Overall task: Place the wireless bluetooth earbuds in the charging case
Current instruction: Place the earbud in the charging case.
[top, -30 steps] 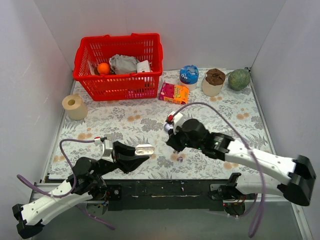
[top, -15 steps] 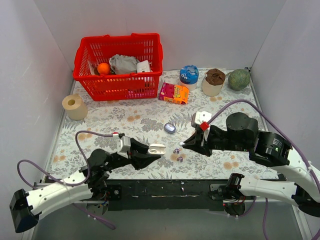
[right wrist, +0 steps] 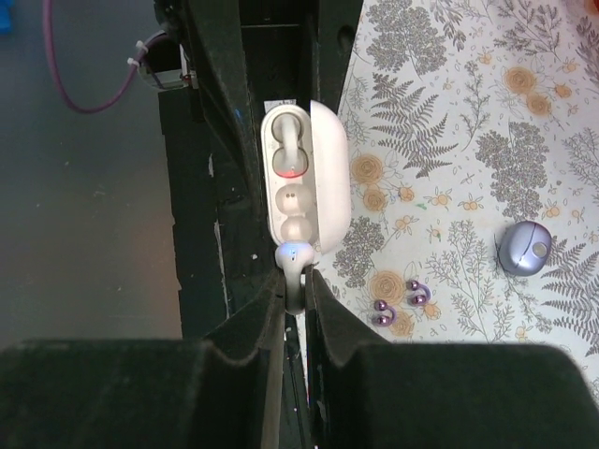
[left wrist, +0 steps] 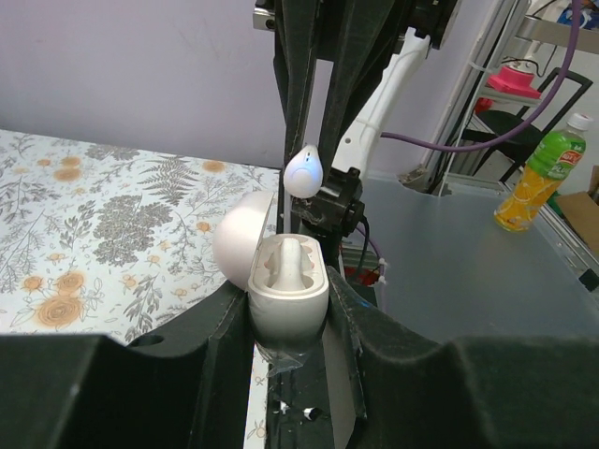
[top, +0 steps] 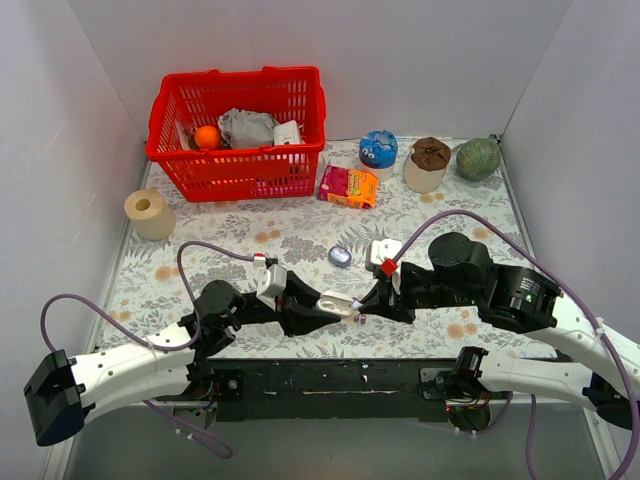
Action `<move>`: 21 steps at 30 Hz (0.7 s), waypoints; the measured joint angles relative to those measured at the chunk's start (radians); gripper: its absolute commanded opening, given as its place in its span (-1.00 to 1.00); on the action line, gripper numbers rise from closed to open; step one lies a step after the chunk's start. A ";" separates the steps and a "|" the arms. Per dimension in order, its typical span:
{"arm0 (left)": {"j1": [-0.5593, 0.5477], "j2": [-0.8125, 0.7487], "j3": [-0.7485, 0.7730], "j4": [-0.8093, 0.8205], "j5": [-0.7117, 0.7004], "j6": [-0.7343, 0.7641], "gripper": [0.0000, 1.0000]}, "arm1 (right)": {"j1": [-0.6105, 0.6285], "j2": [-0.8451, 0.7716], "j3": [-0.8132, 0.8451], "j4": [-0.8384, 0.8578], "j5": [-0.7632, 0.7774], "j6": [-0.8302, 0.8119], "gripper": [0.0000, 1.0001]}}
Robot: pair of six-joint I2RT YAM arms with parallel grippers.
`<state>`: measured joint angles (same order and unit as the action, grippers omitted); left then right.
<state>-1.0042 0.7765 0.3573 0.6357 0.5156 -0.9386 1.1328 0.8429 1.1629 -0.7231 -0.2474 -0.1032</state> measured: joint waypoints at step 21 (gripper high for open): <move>0.000 0.087 0.040 0.058 0.080 -0.028 -1.00 | 0.022 0.042 -0.015 0.054 -0.013 -0.001 -0.97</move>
<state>-1.0042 0.8635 0.3973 0.6937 0.5957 -0.9668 1.1545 0.8845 1.1477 -0.6693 -0.2604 -0.1043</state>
